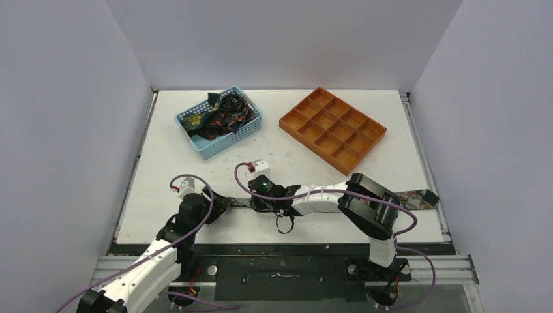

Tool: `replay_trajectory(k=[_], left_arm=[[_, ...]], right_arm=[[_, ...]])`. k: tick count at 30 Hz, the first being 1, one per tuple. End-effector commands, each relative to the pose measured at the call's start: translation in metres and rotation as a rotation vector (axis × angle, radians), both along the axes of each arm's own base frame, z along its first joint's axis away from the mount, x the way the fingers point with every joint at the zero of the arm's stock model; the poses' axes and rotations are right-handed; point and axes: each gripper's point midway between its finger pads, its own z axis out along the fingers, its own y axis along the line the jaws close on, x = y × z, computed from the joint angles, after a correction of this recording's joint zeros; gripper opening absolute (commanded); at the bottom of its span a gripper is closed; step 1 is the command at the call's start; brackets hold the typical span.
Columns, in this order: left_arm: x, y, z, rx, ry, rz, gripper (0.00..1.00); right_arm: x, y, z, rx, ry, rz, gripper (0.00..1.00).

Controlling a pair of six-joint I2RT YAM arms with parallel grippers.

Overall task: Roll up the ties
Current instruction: Roll the tie at the center of the board.

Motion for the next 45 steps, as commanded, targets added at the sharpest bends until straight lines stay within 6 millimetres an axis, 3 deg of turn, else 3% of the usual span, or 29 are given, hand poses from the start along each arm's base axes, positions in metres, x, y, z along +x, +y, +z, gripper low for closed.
replay_trajectory(k=[1, 4, 11, 23, 27, 33, 37, 45], left_arm=[[0.002, 0.004, -0.009, 0.016, -0.003, 0.010, 0.54], [0.005, -0.001, -0.008, -0.015, -0.023, 0.008, 0.49], [0.012, -0.006, -0.013, -0.021, -0.013, -0.009, 0.49], [0.016, -0.011, -0.017, -0.043, 0.005, -0.043, 0.19], [0.015, -0.010, -0.017, -0.043, -0.002, -0.042, 0.09], [0.014, -0.008, -0.016, -0.039, -0.010, -0.034, 0.00], [0.013, -0.007, -0.016, -0.040, -0.014, -0.032, 0.00], [0.012, -0.005, -0.013, -0.035, -0.027, -0.025, 0.00]], right_arm=[[0.003, -0.014, -0.019, -0.043, 0.017, -0.012, 0.15], [0.001, -0.015, -0.020, -0.039, 0.018, -0.006, 0.15], [0.000, -0.015, -0.022, -0.036, 0.019, 0.008, 0.15], [0.001, -0.018, -0.017, -0.024, 0.006, 0.019, 0.15], [0.004, -0.014, -0.002, 0.008, -0.014, 0.013, 0.15], [0.003, 0.006, 0.042, 0.048, -0.087, 0.038, 0.17], [-0.006, 0.018, 0.050, 0.051, -0.101, 0.067, 0.16], [-0.012, 0.021, 0.038, 0.036, -0.080, 0.087, 0.14]])
